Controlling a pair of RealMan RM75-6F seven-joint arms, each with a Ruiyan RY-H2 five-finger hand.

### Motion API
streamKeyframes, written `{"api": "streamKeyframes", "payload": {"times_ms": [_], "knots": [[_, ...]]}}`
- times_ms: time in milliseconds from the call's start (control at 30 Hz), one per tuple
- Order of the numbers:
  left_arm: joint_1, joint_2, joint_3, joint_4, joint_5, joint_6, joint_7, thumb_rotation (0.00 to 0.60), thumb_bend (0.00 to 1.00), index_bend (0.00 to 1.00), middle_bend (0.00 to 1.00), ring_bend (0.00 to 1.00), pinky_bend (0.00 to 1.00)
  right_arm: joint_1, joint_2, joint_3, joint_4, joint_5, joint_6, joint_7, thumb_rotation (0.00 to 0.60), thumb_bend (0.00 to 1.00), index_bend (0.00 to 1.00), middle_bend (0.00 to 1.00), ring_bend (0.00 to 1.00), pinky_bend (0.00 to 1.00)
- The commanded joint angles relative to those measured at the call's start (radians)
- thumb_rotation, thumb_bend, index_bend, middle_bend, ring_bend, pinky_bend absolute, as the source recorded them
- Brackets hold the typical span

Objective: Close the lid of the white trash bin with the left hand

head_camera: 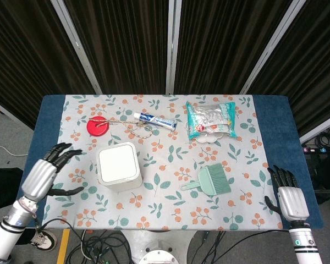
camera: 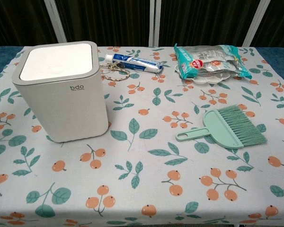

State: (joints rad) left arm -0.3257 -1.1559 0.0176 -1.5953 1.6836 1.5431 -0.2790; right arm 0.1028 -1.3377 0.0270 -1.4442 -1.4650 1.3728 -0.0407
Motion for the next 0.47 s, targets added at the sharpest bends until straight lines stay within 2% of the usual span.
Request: {"api": "streamKeyframes", "payload": {"times_ms": [33, 133, 233, 367, 467], "knots": [[0.086, -0.024, 0.014, 0.079, -0.081, 0.037, 0.018, 0.454, 0.11, 0.18, 0.24, 0.08, 0.10, 0.000, 0.004, 0.002, -0.006, -0.003, 0.006, 0.001, 0.600, 0.27, 0.00, 0.00, 0.00, 0.00], [0.135, -0.059, 0.038, 0.152, -0.115, 0.035, 0.010, 0.455, 0.11, 0.18, 0.24, 0.08, 0.10, -0.003, 0.007, 0.007, -0.011, -0.005, 0.019, 0.004, 0.600, 0.27, 0.00, 0.00, 0.00, 0.00], [0.174, -0.104, 0.043, 0.234, -0.133, 0.052, 0.058, 0.510, 0.11, 0.18, 0.24, 0.08, 0.10, -0.004, 0.006, 0.007, -0.013, -0.003, 0.019, 0.004, 0.600, 0.27, 0.00, 0.00, 0.00, 0.00], [0.203, -0.149, 0.041, 0.327, -0.127, 0.081, 0.205, 0.570, 0.12, 0.18, 0.24, 0.08, 0.10, -0.002, -0.001, 0.005, -0.011, -0.007, 0.019, 0.001, 0.600, 0.27, 0.00, 0.00, 0.00, 0.00], [0.212, -0.159, 0.041, 0.344, -0.123, 0.080, 0.297, 0.585, 0.12, 0.18, 0.24, 0.08, 0.10, -0.001, -0.004, 0.005, -0.008, -0.009, 0.020, 0.002, 0.600, 0.27, 0.00, 0.00, 0.00, 0.00]]}}
